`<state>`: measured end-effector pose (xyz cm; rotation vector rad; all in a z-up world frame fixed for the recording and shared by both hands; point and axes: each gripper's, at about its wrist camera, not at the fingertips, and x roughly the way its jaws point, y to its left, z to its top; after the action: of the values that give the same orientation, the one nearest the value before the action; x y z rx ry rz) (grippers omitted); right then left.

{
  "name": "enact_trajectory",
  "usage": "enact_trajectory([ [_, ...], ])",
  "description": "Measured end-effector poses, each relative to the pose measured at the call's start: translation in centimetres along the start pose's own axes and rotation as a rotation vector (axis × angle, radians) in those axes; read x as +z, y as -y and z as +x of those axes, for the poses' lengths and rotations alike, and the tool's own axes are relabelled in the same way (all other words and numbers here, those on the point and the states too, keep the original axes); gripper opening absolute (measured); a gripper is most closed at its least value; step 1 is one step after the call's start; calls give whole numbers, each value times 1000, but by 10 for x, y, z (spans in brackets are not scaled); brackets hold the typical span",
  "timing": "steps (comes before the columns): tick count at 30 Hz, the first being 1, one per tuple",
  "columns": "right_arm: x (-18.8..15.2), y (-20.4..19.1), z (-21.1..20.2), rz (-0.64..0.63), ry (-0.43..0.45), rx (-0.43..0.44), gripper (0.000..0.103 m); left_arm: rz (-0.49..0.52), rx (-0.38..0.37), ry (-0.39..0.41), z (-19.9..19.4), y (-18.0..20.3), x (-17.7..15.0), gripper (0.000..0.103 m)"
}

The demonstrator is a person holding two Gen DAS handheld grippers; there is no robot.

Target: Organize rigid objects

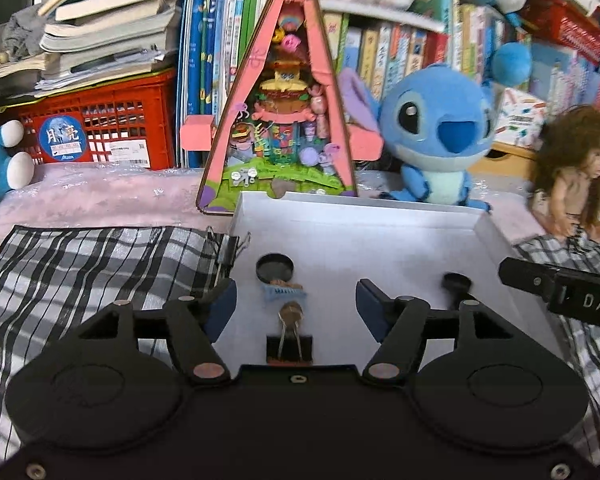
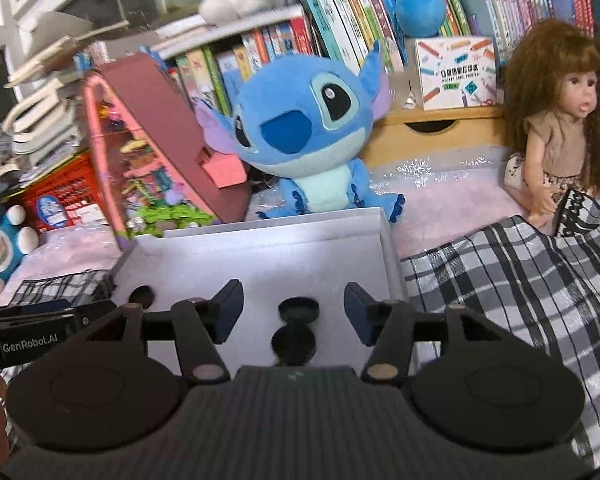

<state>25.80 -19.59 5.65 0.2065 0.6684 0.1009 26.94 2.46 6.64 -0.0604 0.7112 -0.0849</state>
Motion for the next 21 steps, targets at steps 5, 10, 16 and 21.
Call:
enact_trajectory([
  [5,-20,-11,-35,-55,46,8,77,7,-21,34,-35,3,-21,66],
  [10,-43,-18,-64,-92,79,7,79,19,-19,70,-64,8,-45,68],
  [16,-72,-23,-81,-115,97,-11,83,48,2,67,-77,10,-81,69],
  [21,-95,-24,-77,-127,67,-30,84,50,39,39,-69,6,-106,70],
])
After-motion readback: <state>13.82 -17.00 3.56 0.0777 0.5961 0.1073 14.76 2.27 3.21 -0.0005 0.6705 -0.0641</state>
